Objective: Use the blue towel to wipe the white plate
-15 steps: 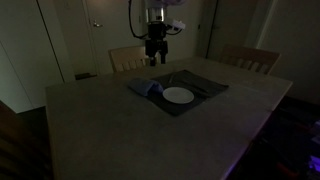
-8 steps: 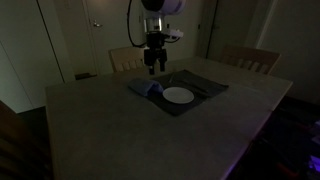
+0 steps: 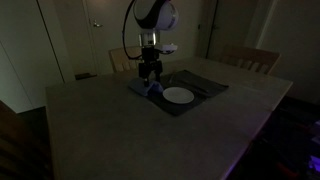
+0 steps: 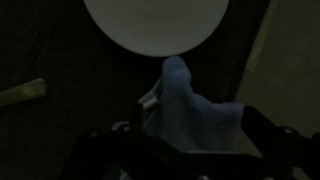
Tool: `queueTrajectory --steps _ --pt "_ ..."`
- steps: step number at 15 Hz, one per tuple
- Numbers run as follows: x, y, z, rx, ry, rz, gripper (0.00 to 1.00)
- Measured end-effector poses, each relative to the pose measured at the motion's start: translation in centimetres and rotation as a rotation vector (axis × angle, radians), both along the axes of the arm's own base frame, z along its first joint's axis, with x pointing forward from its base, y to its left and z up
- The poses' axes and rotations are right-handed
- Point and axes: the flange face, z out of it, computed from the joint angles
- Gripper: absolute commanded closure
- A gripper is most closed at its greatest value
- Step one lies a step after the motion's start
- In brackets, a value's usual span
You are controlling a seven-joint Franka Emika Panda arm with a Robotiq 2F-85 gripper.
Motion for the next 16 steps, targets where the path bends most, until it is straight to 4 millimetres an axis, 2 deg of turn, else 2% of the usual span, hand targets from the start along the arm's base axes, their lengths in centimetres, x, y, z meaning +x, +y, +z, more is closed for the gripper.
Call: queueTrajectory --steps 4,5,6,16 --pt "0.5 0.1 -1.1 0.003 -0.011 -0.011 0.00" --pt "0.7 0.1 -1.2 0.004 -0.015 -0.012 0.11" --pt "0.8 0.1 -1.1 0.005 -0.018 -0.013 0.26" --pt "1.5 0.2 -0.1 0.010 -0.040 -0.015 0.98"
